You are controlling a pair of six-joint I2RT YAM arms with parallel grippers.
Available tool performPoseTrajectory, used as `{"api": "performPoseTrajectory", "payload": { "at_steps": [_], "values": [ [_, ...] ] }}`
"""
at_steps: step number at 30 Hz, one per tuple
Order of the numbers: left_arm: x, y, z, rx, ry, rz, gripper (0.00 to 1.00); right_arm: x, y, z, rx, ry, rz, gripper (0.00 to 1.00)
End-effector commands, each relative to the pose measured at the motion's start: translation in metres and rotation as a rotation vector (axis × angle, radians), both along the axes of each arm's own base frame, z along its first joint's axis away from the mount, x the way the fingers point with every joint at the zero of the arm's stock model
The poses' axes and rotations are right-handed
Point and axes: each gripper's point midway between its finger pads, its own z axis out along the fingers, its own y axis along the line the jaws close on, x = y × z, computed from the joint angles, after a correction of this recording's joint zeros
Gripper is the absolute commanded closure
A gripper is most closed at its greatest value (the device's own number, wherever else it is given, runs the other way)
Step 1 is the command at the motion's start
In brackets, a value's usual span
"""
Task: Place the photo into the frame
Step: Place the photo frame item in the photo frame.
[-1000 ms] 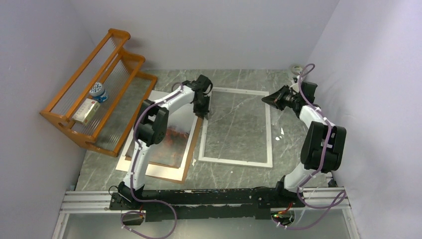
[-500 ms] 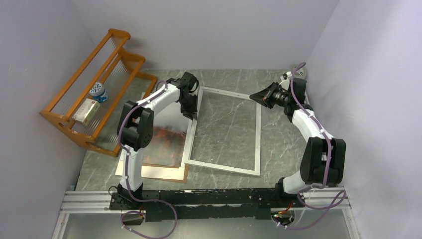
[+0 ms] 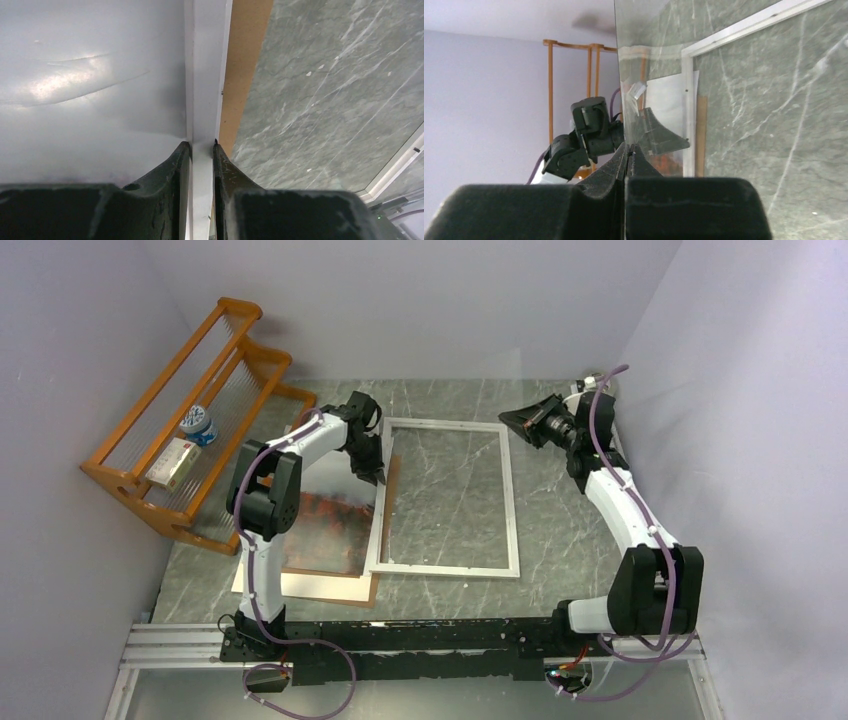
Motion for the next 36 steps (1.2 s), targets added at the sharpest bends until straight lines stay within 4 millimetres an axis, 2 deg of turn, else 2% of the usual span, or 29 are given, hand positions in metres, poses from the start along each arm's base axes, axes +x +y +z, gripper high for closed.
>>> {"api": "performPoseTrajectory", "payload": {
  "at_steps": [1,3,5,9,14,19,26,33,36],
  "values": [
    [0.006,-0.014,0.017,-0.094,-0.041,-0.004,0.77,0.005,0.021,0.041,0.056,-0.07,-0.02,1.0],
    [0.005,-0.009,0.024,-0.104,-0.053,0.002,0.63,0.004,0.034,0.042,0.067,-0.069,0.001,1.0],
    [0.004,-0.004,0.032,-0.119,-0.065,0.011,0.53,0.003,0.045,0.042,0.066,-0.069,0.014,1.0],
    [0.001,0.012,0.049,-0.142,-0.097,0.04,0.41,0.003,0.062,0.037,0.066,-0.059,0.034,1.0],
    [0.001,0.031,0.063,-0.145,-0.14,0.082,0.4,0.001,0.078,0.033,0.086,-0.047,0.04,1.0],
    [-0.001,0.044,0.056,-0.109,-0.126,0.129,0.42,0.004,0.089,0.036,0.129,-0.044,0.023,1.0],
    [-0.004,0.06,0.042,-0.052,-0.095,0.194,0.43,0.008,0.081,0.021,0.232,0.046,-0.091,1.0],
    [-0.003,0.07,0.037,-0.028,-0.093,0.219,0.41,0.013,0.089,0.048,0.269,0.031,-0.089,1.0],
    [-0.002,0.075,0.035,-0.027,-0.092,0.228,0.41,0.012,0.089,0.043,0.273,0.063,-0.107,1.0]
  ]
}}
